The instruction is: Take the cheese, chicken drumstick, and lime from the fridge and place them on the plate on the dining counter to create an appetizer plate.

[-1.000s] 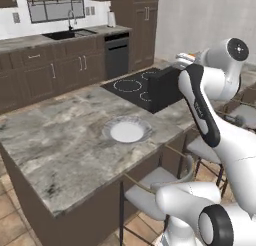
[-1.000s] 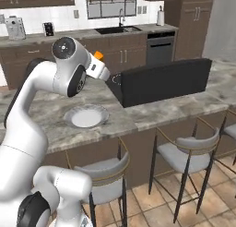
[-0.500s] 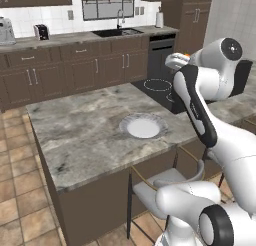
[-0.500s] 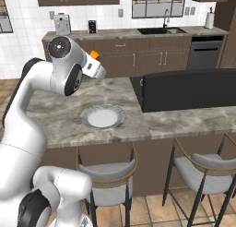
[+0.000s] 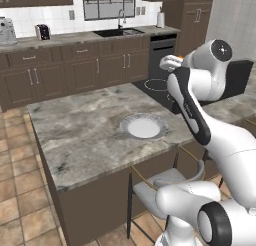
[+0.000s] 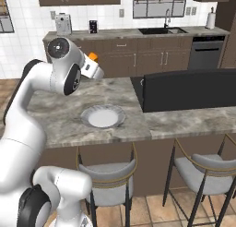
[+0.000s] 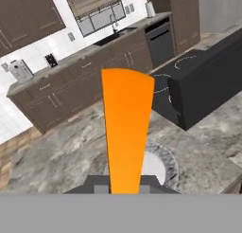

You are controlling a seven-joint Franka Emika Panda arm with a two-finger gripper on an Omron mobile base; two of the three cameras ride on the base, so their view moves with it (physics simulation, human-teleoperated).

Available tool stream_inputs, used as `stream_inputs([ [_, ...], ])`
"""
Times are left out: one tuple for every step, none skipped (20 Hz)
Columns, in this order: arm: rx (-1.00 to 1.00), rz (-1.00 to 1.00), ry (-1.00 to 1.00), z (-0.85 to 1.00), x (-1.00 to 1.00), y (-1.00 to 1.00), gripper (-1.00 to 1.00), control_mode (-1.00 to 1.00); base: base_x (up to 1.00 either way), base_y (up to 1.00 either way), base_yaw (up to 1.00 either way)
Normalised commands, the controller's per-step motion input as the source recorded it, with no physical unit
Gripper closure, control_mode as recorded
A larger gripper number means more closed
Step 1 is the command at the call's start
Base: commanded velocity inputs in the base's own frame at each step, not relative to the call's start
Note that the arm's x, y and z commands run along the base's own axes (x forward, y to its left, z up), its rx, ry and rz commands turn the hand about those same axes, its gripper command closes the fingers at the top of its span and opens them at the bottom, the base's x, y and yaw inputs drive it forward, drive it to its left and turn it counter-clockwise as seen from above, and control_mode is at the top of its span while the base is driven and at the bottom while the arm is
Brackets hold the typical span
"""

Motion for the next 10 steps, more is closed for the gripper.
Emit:
stream_inputs([
  [0.00, 0.00, 0.13, -0.44, 0.25, 0.00, 1.00, -1.00, 0.00, 0.00, 0.00],
  [0.00, 0.00, 0.17, -0.46, 0.31, 0.00, 1.00, -1.00, 0.00, 0.00, 0.00],
  [0.00, 0.00, 0.19, -0.49, 0.35, 0.00, 1.00, -1.00, 0.00, 0.00, 0.00],
  [0.00, 0.00, 0.19, -0.50, 0.28, 0.00, 1.00, -1.00, 0.00, 0.00, 0.00],
  [0.00, 0.00, 0.21, -0.51, 0.30, 0.00, 1.00, -1.00, 0.00, 0.00, 0.00],
  [0.00, 0.00, 0.21, -0.54, 0.35, 0.00, 1.00, -1.00, 0.00, 0.00, 0.00],
  [0.00, 0.00, 0.22, -0.57, 0.34, 0.00, 1.00, -1.00, 0.00, 0.00, 0.00],
  [0.00, 0.00, 0.22, -0.58, 0.37, 0.00, 1.00, -1.00, 0.00, 0.00, 0.00],
  [0.00, 0.00, 0.21, -0.59, 0.38, 0.00, 1.00, -1.00, 0.00, 0.00, 0.00],
  [0.00, 0.00, 0.22, -0.59, 0.36, 0.00, 1.00, -1.00, 0.00, 0.00, 0.00],
])
